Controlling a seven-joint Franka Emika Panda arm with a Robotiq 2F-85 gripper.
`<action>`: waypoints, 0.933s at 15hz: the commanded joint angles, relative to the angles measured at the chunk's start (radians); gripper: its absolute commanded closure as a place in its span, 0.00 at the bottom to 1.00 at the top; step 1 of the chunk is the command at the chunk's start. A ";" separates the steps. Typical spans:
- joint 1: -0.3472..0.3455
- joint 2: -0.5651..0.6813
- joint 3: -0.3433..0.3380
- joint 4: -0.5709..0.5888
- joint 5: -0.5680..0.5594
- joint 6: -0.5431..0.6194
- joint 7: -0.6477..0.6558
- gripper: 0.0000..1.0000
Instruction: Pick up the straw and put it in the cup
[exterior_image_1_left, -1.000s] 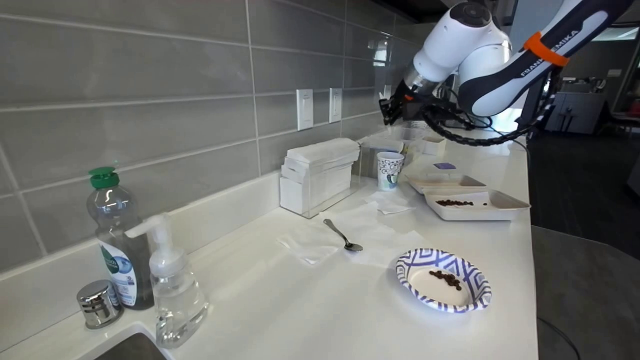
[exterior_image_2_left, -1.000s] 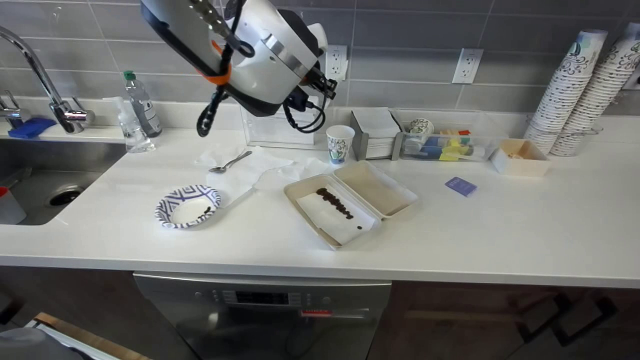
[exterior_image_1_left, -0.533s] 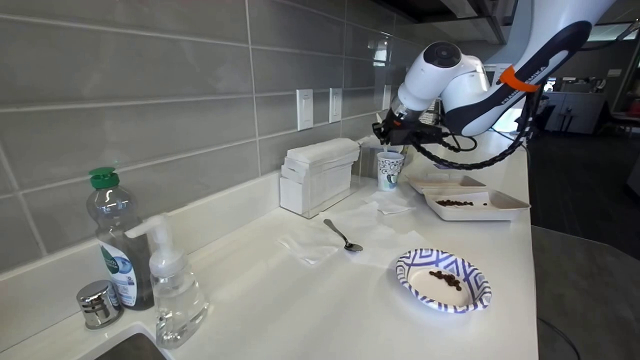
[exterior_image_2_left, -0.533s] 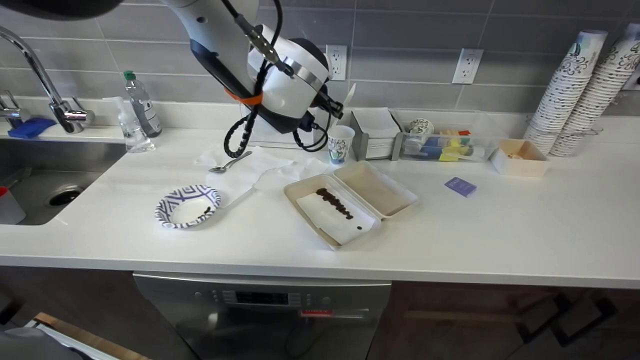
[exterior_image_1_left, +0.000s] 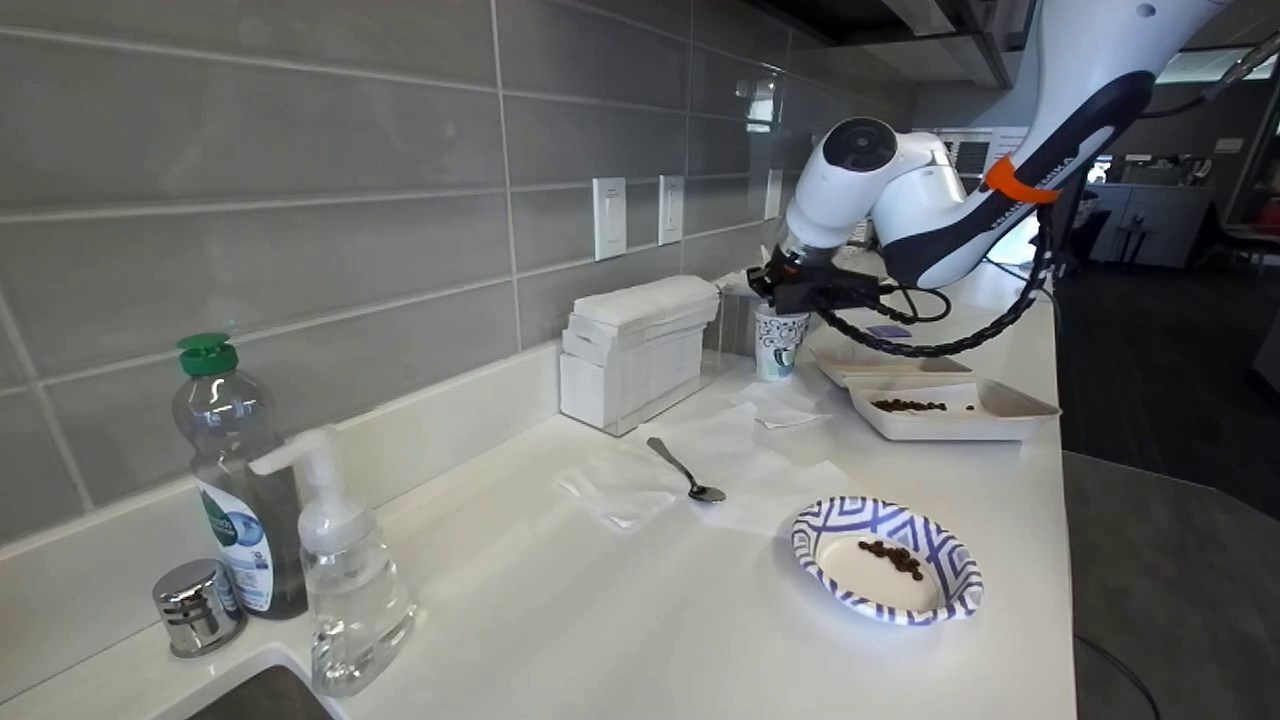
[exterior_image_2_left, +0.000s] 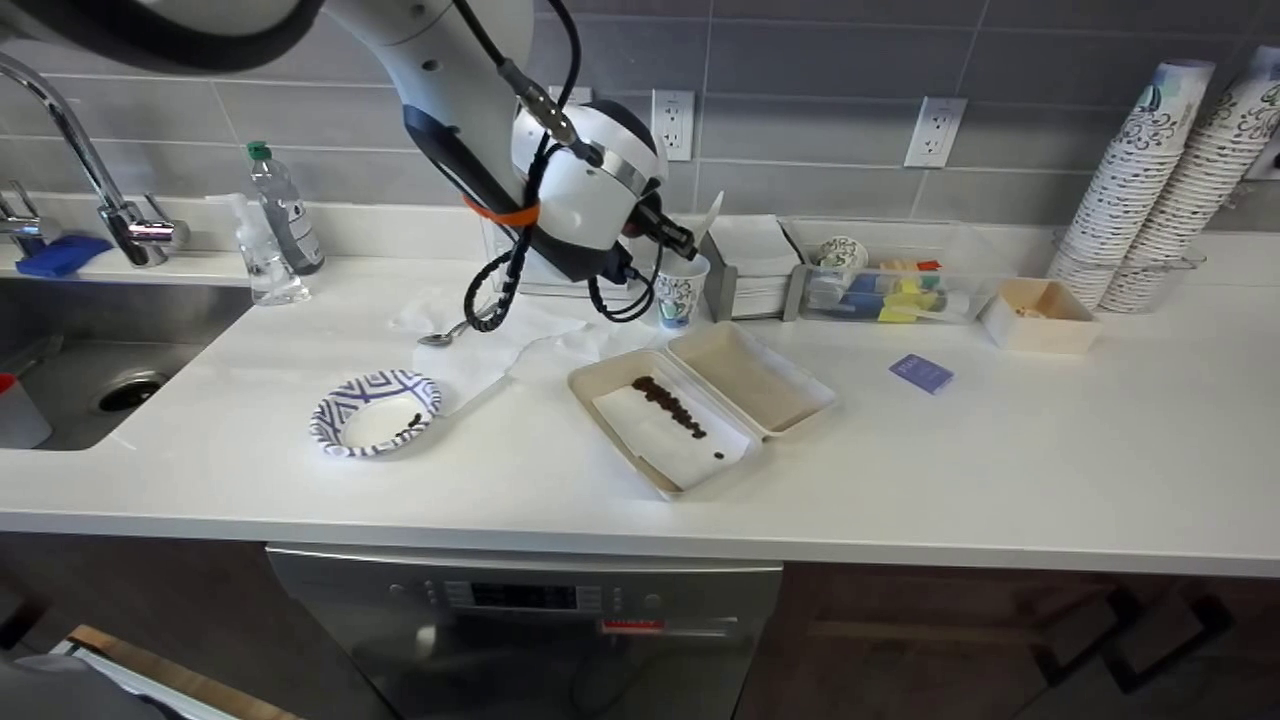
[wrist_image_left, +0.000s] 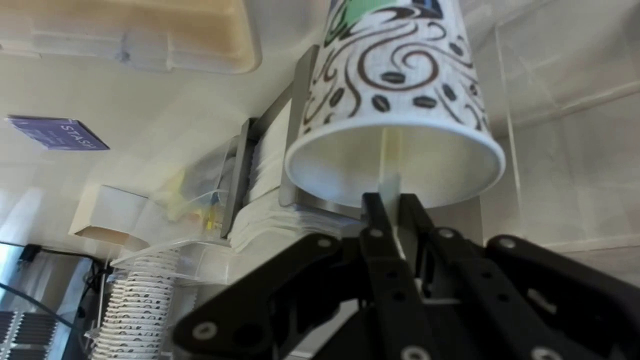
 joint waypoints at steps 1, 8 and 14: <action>0.015 0.003 -0.008 -0.010 -0.025 -0.037 0.047 0.97; 0.022 0.021 -0.005 -0.014 -0.020 -0.037 0.036 0.97; 0.029 0.022 -0.007 -0.025 -0.019 -0.059 0.030 0.97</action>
